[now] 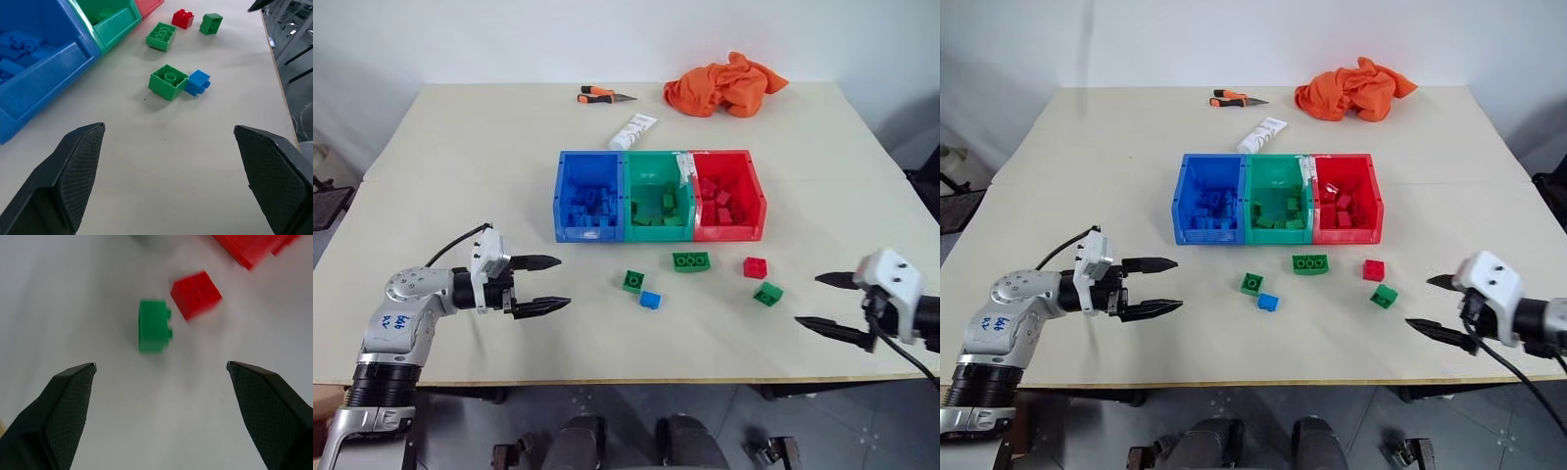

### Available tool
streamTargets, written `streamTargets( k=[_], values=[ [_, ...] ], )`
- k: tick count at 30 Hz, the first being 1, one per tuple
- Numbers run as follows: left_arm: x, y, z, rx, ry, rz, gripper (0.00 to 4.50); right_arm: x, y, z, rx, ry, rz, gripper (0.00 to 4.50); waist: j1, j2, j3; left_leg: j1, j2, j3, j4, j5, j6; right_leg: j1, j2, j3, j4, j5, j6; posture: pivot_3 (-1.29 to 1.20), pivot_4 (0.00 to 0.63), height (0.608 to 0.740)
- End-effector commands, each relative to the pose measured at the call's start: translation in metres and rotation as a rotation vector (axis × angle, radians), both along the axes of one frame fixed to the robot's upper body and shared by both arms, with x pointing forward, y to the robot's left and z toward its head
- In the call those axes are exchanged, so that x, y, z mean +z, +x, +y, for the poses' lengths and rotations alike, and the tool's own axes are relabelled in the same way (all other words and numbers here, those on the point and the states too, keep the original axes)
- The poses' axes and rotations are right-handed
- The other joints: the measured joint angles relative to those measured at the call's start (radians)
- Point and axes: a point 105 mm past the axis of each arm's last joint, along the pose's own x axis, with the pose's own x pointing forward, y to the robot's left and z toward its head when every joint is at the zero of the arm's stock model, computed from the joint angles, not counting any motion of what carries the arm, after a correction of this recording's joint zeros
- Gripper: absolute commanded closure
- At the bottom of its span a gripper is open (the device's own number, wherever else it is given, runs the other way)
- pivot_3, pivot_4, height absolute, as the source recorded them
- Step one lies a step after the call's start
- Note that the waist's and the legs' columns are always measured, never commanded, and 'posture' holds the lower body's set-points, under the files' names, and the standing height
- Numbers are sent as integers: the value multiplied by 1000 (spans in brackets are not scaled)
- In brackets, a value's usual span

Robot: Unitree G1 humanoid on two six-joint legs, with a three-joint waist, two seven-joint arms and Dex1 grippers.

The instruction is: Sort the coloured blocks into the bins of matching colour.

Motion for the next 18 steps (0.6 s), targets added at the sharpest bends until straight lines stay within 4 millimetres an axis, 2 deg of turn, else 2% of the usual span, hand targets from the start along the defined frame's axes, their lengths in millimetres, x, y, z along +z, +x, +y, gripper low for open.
streamTargets(
  k=[1, 5, 8, 11, 14, 18],
  values=[
    [8, -7, -2, -7, -9, -39, 6, -5, 15, 6, 1, 10, -1, 0, 0, 0, 0, 0, 0, 0, 0, 0, 0, 0, 0, 0, 0, 0, 0, 0, 150, 740],
    [7, -13, -2, 7, -13, -38, 6, -16, 29, 15, 18, 25, 12, 0, 2, 0, 0, -1, 0, 0, 0, 0, 0, 0, 0, 0, 0, 0, 0, 0, 150, 740],
    [6, -16, 0, 21, -14, -37, 6, -26, 30, 21, 36, 20, 41, 0, 1, 0, 0, -1, 0, 0, 0, 0, 0, -1, 0, 0, 0, 0, 0, 0, 150, 740],
    [5, -18, 2, 35, -13, -36, 0, -28, 29, 26, 55, 26, 39, 622, 1, 0, 0, -1, 0, 0, 0, 0, 0, -1, 0, 0, 0, 0, 0, 0, 150, 740],
    [3, -21, 1, 39, -15, -34, 0, -29, 29, 31, 59, 38, 25, 1531, 1, 0, 0, -1, 0, 0, 0, 0, 0, -1, 0, 0, 0, 0, 0, 0, 150, 740],
    [3, -22, 0, 38, -18, -30, 0, -24, 29, 31, 56, 37, -7, 2961, 1, 0, 0, 0, 0, 0, 0, 0, 0, -1, 0, 0, 0, 0, 0, 0, 150, 740]
  ],
)
